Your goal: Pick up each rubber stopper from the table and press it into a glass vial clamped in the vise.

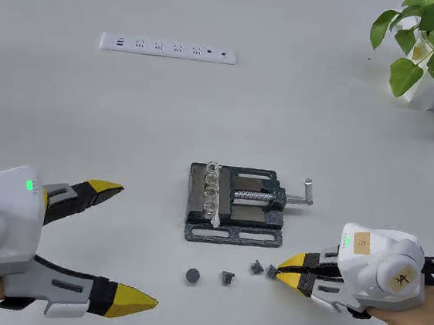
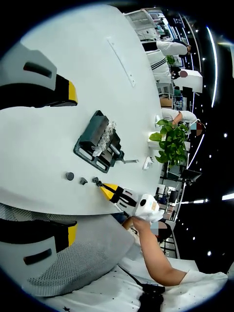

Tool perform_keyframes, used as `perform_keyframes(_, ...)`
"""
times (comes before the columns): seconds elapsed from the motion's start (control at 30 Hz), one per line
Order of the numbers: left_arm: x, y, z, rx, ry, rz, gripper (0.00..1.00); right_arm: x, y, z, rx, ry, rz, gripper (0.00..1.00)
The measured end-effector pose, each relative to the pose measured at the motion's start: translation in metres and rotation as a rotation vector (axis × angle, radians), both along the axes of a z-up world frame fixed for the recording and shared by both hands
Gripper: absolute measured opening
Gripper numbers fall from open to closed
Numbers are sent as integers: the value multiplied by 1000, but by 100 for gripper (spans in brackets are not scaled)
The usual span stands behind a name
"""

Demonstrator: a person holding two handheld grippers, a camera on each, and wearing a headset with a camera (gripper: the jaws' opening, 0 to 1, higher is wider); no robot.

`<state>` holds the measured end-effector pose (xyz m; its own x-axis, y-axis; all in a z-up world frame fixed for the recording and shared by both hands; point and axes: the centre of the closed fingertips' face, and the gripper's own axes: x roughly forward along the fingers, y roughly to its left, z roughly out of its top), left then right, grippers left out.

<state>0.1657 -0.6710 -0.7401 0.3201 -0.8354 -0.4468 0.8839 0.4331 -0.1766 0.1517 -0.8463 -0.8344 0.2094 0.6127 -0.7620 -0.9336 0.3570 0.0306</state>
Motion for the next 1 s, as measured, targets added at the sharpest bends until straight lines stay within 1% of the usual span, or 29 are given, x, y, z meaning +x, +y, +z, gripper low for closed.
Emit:
perform_keyframes(0.17, 1, 0, 0, 1, 1, 4, 96, 1, -2, -1, -4, -4, 2, 0)
perform_keyframes(0.3, 1, -1, 1, -5, 3, 7, 96, 1, -3, 0, 6, -5, -12, 0)
perform_keyframes(0.43, 2, -1, 3, -12, 2, 10, 96, 0, -3, 7, 23, -11, -39, 0)
perform_keyframes(0.5, 3, -1, 5, -15, -7, 11, 96, 2, -3, 14, 42, -21, -60, 0)
perform_keyframes(0.6, 4, -3, 9, -28, -5, 22, 96, 5, -3, 28, 60, -47, -83, 0)
perform_keyframes(0.67, 6, -4, 14, -36, -18, 27, 96, 9, -1, 41, 79, -80, -94, 0)
perform_keyframes(0.7, 7, -5, 15, -40, -16, 32, 95, 10, 0, 46, 88, -90, -103, 0)
perform_keyframes(0.77, 9, -7, 20, -55, -15, 45, 94, 14, 3, 60, 109, -118, -114, 0)
perform_keyframes(0.8, 10, -9, 24, -69, -24, 47, 94, 15, 6, 68, 120, -135, -117, 0)
perform_keyframes(0.87, 12, -11, 28, -83, -20, 56, 92, 18, 10, 79, 138, -157, -124, 0)
perform_keyframes(0.9, 14, -12, 32, -94, -21, 67, 91, 19, 12, 86, 151, -171, -132, 0)
perform_keyframes(1.0, 18, -17, 42, -123, -23, 78, 90, 23, 18, 102, 173, -203, -142, 0)
